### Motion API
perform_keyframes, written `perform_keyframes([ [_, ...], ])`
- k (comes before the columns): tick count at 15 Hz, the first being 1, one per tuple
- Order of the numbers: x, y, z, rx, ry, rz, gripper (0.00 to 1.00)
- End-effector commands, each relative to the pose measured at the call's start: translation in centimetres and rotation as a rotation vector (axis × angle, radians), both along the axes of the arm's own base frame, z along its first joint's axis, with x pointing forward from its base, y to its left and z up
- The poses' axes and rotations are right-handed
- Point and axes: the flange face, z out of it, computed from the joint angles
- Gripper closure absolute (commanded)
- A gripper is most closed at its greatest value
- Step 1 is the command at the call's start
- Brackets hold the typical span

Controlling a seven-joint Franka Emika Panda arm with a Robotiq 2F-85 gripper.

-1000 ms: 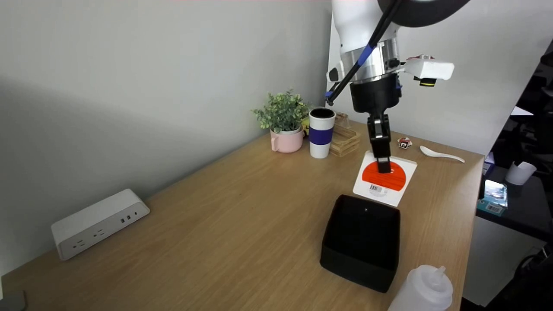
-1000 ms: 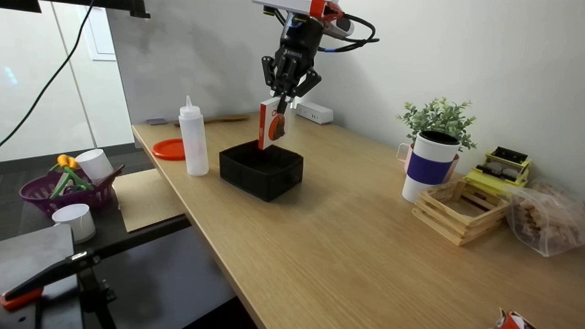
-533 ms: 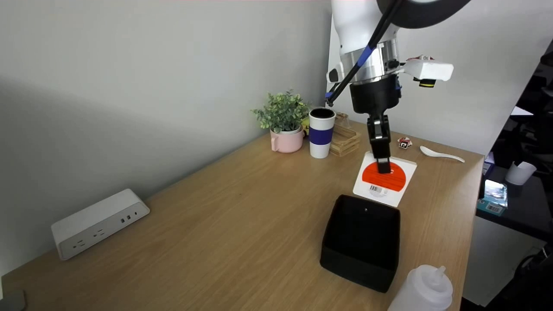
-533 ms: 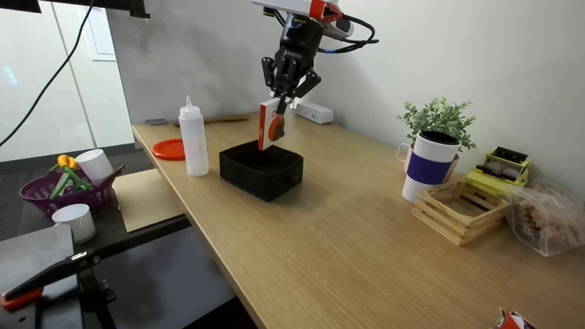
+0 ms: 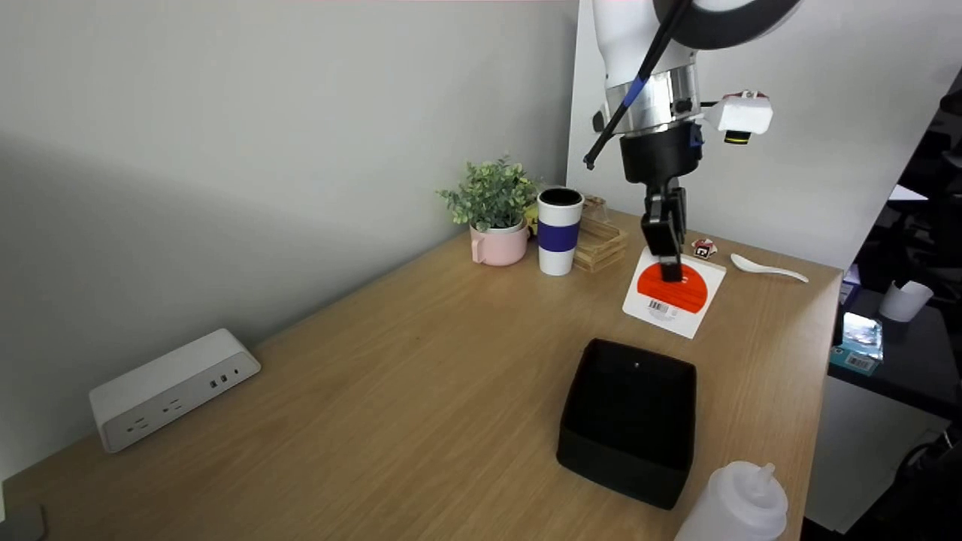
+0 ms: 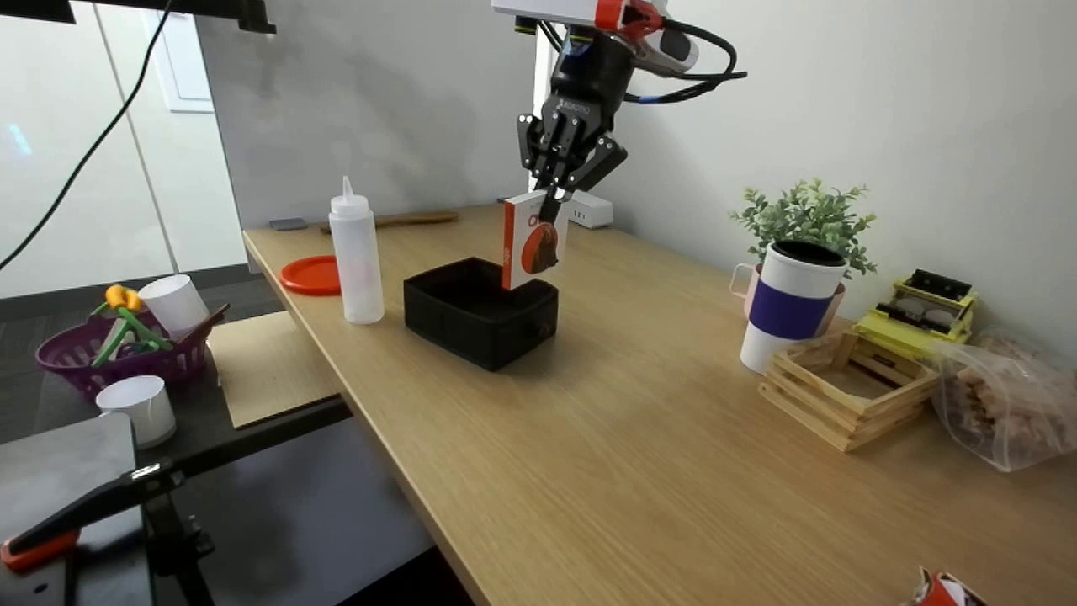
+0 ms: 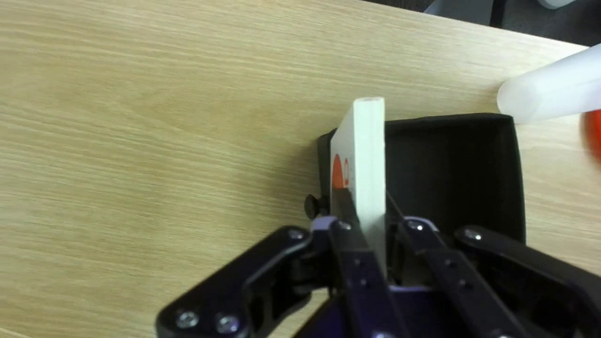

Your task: Remove the white and orange book from the black box and put it on the table

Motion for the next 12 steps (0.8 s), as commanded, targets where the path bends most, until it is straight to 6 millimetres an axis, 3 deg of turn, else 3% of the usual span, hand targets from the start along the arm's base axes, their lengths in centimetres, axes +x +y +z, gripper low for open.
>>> perform_keyframes([
  [1,-0.1,-2.1,0.4,-0.006,0.004,-0.085,0.96],
  [7,0.3,-3.3,-1.2,-0.129,0.069,-0.222,0.96],
  [12,1.8,-2.2,-4.3,-0.157,0.142,-0.242,0.96],
])
